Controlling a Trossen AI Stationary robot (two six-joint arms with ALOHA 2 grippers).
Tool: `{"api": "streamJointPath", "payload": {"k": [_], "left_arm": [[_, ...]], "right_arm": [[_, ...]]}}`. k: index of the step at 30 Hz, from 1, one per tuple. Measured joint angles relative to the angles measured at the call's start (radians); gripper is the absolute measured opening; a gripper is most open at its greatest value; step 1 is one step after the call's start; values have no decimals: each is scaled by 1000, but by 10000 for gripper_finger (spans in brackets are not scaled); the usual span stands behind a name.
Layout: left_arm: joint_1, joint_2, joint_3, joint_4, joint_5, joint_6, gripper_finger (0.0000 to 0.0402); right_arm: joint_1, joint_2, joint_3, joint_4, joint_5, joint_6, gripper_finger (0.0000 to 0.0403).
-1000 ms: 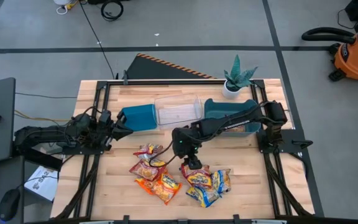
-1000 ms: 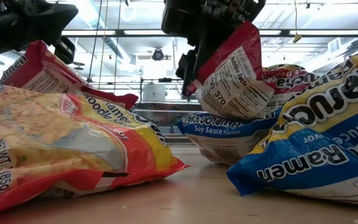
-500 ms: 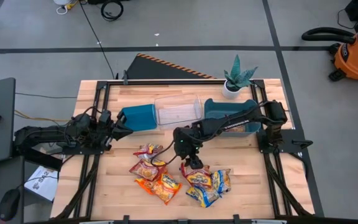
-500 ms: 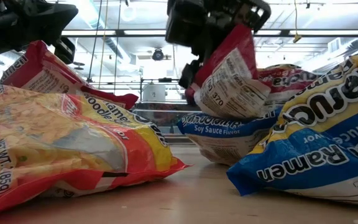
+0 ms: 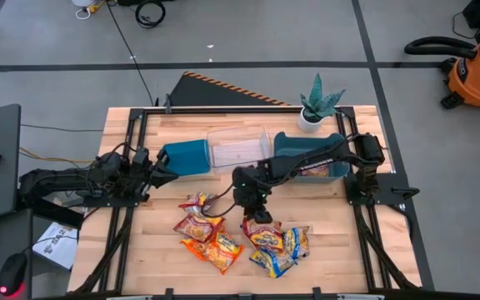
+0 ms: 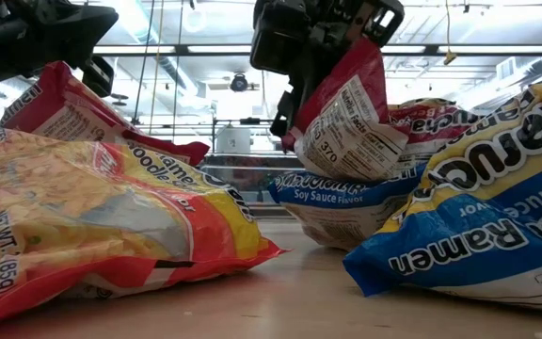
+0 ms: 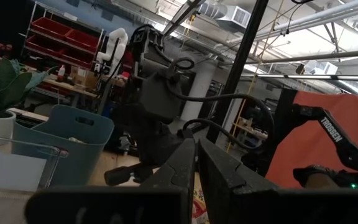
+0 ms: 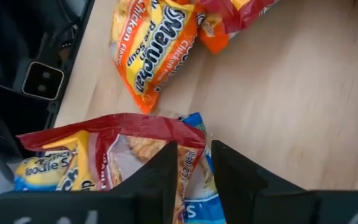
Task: Sort Maruchan noodles
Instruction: Put the bottom right red noddle pack into the dark blue bin
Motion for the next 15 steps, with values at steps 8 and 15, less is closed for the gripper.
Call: {"api": "streamJointPath", "payload": {"k": [8, 15], "left_arm": [[0, 0, 0, 0, 0, 0, 27], [0, 0, 0, 0, 0, 0, 27]], "right_arm": [[0, 0, -40, 60, 45, 48, 92], [0, 0, -40, 50, 21, 24, 61]]}}
